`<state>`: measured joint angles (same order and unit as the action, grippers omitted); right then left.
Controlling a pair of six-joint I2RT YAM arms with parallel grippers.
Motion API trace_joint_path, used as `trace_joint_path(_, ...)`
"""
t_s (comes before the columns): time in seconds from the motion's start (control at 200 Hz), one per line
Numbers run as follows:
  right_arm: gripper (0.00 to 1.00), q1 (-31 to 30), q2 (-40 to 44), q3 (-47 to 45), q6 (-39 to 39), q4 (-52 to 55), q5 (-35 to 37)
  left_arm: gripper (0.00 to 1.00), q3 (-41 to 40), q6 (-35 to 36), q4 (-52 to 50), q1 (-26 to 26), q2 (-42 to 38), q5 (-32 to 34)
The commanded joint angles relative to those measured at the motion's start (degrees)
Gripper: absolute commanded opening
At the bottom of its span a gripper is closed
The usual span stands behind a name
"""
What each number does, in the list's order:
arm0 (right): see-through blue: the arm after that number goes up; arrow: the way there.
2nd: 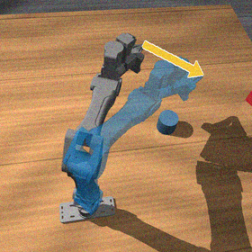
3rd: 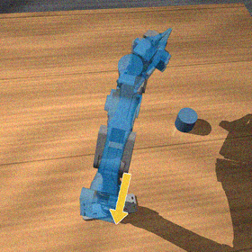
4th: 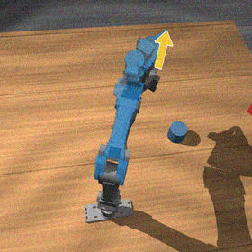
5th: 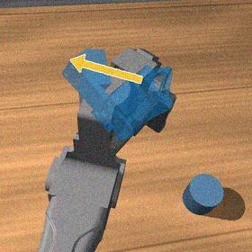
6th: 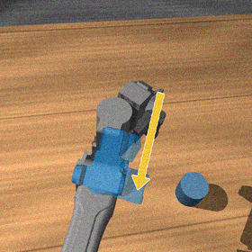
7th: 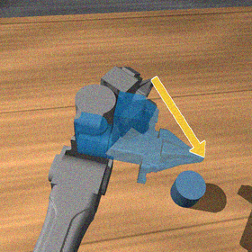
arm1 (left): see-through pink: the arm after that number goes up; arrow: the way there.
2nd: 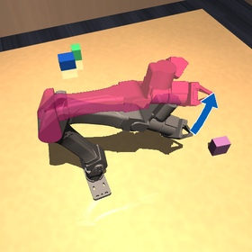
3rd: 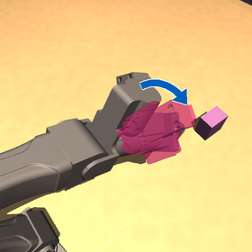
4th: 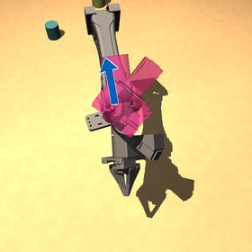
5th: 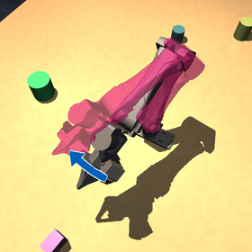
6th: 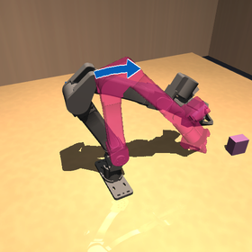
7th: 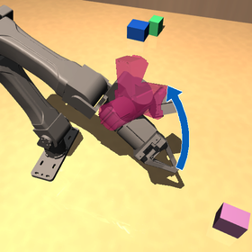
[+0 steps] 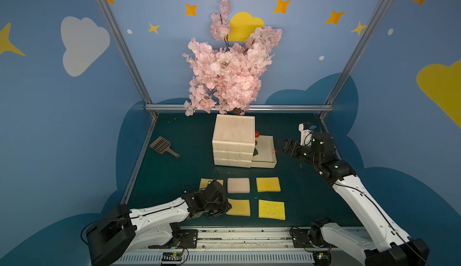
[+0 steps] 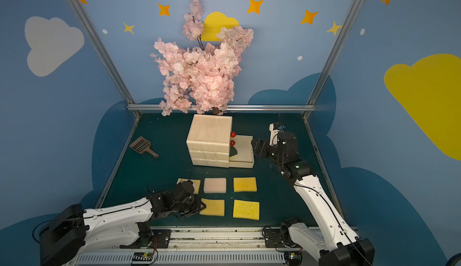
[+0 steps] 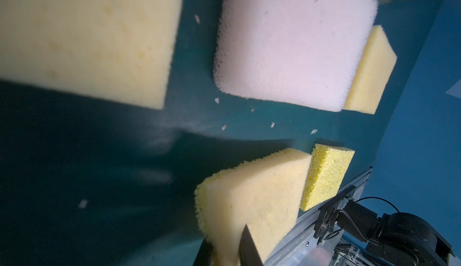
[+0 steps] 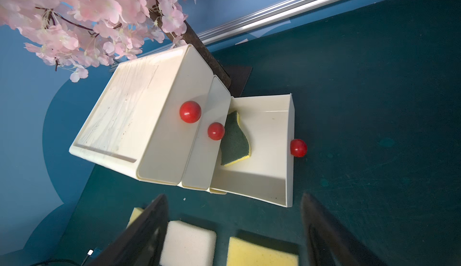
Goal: Take the sponge out of the drawer
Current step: Place the sponge at the center of the board.
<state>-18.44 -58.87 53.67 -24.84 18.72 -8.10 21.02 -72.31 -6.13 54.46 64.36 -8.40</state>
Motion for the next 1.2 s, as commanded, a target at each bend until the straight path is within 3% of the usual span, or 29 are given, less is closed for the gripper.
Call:
trace_joint_path(0.0,0.83,0.4,0.9,-0.5,0.4,0.7,0.5,0.19,1.8,0.6,0.5,0.2,2.6,-2.4)
trace_joint_path(0.21,0.83,0.9,0.5,-0.3,0.9,1.3,0.5,0.23,3.2,1.6,0.5,0.4,5.1,-3.5)
trace_joint_path(0.511,0.82,1.4,0.3,-0.8,1.0,1.3,0.2,0.3,2.0,0.2,-1.5,0.6,2.0,-1.9)
trace_joint_path(0.676,0.82,1.6,0.3,-0.7,1.2,1.5,-0.1,0.49,2.7,0.3,-2.3,1.4,2.0,-1.3)
trace_joint_path(0.736,0.82,1.7,0.3,-0.7,1.3,1.6,-0.2,0.61,3.2,0.6,-3.5,1.5,1.6,-0.8)
trace_joint_path(0.906,0.82,1.8,-0.4,-0.4,1.6,1.7,0.0,0.69,6.4,3.1,-10.4,1.5,-1.9,2.2)
trace_joint_path(1.036,0.82,1.8,-2.7,0.1,2.4,2.3,-1.1,0.82,12.3,8.6,-18.1,1.5,-5.7,6.6)
trace_joint_path(1.111,0.8,1.8,-4.7,0.3,3.8,1.8,-3.5,0.99,16.6,14.1,-20.4,1.3,-7.3,8.4)
trace_joint_path(1.191,0.74,1.7,-7.2,0.9,4.9,1.8,-5.6,1.0,22.9,21.1,-24.7,-0.3,-7.5,8.4)
